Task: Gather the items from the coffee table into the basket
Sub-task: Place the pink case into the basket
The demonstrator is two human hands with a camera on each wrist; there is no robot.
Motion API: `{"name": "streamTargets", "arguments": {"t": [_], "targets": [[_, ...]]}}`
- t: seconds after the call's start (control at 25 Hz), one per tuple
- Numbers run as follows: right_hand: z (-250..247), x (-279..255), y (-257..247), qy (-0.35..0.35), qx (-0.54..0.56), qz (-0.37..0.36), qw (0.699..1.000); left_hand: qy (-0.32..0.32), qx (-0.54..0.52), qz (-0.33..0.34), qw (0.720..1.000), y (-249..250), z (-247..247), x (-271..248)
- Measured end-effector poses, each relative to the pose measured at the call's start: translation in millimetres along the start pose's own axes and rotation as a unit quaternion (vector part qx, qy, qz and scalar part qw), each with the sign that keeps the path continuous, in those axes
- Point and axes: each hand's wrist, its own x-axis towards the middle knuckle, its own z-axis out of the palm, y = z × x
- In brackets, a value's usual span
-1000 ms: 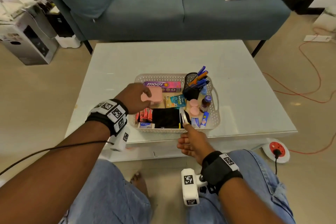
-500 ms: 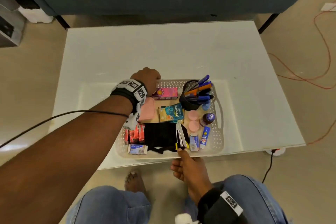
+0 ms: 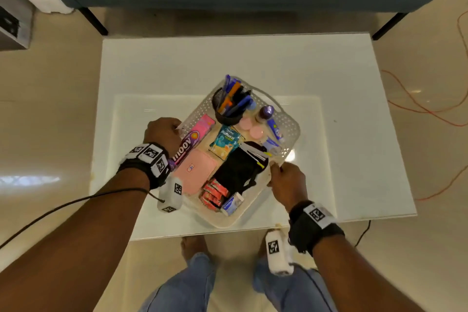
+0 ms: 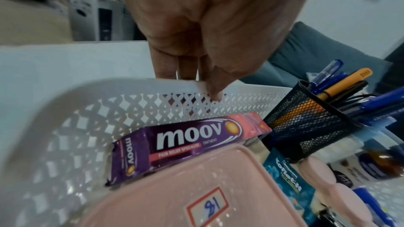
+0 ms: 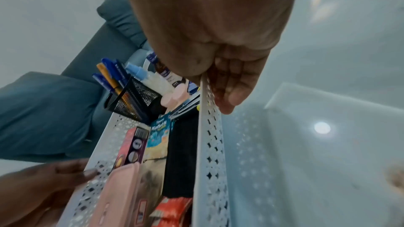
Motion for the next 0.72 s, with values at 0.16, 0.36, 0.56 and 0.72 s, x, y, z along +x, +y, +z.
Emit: {"name": "streamTargets", "arguments": {"t": [0.16,0.36,0.56,0.72], "targets": [[18,39,-51,0.004,-0.080,-0.066,0.995,0.031,-0.069,-0.100,0.992,-47,-3,-3],[34,58,-83,0.004,-0.059,-0.059,0.997,0.059,-0.155,-0.122,0.979,-60,-9,-3],[37,42,-72,-0.059,0.067,0.013,0.996,0.003,-0.198,-0.118,0.973,-65,-21,-3],[45,34,-64,-0.046,0.066,-0.037,0.996,-0.010,-0.199,-0.111,0.974,-70,-31,-6]]}}
